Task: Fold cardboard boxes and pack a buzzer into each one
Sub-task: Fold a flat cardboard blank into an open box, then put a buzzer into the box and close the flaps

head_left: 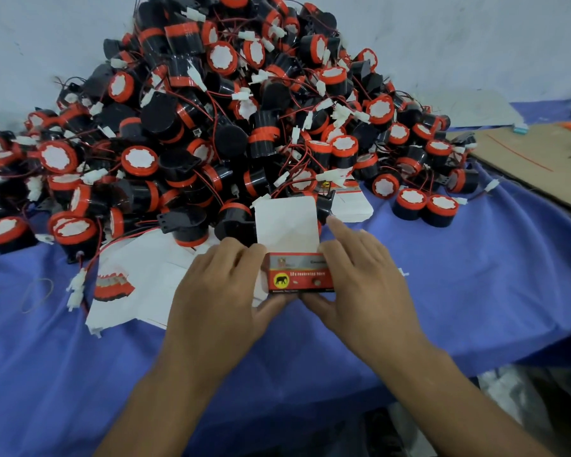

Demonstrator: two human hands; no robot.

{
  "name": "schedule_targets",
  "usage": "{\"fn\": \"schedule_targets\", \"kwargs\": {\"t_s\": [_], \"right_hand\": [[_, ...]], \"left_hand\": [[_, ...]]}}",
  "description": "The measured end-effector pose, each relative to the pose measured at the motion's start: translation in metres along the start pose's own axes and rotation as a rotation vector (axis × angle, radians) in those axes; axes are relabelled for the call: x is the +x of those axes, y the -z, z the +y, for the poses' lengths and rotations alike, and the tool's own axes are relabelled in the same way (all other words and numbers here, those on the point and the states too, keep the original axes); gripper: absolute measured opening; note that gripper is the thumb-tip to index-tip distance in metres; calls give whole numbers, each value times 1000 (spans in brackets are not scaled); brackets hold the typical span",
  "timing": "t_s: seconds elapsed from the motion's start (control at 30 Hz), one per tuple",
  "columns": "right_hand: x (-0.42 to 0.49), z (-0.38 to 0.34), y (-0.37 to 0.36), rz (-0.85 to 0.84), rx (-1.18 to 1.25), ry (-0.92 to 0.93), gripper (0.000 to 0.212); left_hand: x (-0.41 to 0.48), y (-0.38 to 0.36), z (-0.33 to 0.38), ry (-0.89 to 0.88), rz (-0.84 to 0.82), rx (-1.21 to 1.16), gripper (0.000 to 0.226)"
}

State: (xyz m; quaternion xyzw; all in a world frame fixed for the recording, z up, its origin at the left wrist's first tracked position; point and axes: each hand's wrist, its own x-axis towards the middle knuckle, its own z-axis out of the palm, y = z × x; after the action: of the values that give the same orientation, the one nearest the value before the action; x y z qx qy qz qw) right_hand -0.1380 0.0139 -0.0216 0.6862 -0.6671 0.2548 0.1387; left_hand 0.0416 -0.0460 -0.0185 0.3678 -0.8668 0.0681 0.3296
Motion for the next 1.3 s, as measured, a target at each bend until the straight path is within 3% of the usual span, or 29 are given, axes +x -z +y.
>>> {"fn": "schedule_targets", "kwargs": {"t_s": [0.1,0.2,0.33,0.43,0.5,0.53,0.6,0.73,0.87,1.0,1.07,1.17,1.3], "right_hand": [[0,-5,-1,-123,7,-109,44],[-2,-2,-7,-170,23,-140,40],[0,3,-10,-168,214,-43,48],[6,16,-3,-274,482,30,71],[18,23,1,-343,753,-170,62],[27,30,-4,-293,851,-302,51],[48,39,-14,-190,815,-466,34],[76,35,-43,-194,705,-465,37],[92,35,-63,-185,473,-407,52],[96,32,-75,-61,225,-266,74],[98,32,-79,-52,248,-263,65],[101,31,-77,-18,404,-319,29],[101,35,-48,23,848,-588,30]], "left_hand": [[-4,-7,10,81,-49,-134,47],[-9,-11,13,301,-157,-469,40],[-8,-7,-7,497,-234,-699,38],[-7,1,-21,491,-309,-607,44],[-9,6,-23,462,-343,-499,47],[-11,6,-23,435,-373,-485,47],[-16,4,-20,359,-445,-483,47],[-23,-6,-18,315,-501,-458,54],[-23,-13,-24,306,-479,-433,56],[-25,-16,-26,309,-469,-448,55],[-25,-16,-26,305,-472,-442,54],[-25,-16,-27,310,-471,-440,53],[-28,-14,-28,297,-483,-448,53]]}}
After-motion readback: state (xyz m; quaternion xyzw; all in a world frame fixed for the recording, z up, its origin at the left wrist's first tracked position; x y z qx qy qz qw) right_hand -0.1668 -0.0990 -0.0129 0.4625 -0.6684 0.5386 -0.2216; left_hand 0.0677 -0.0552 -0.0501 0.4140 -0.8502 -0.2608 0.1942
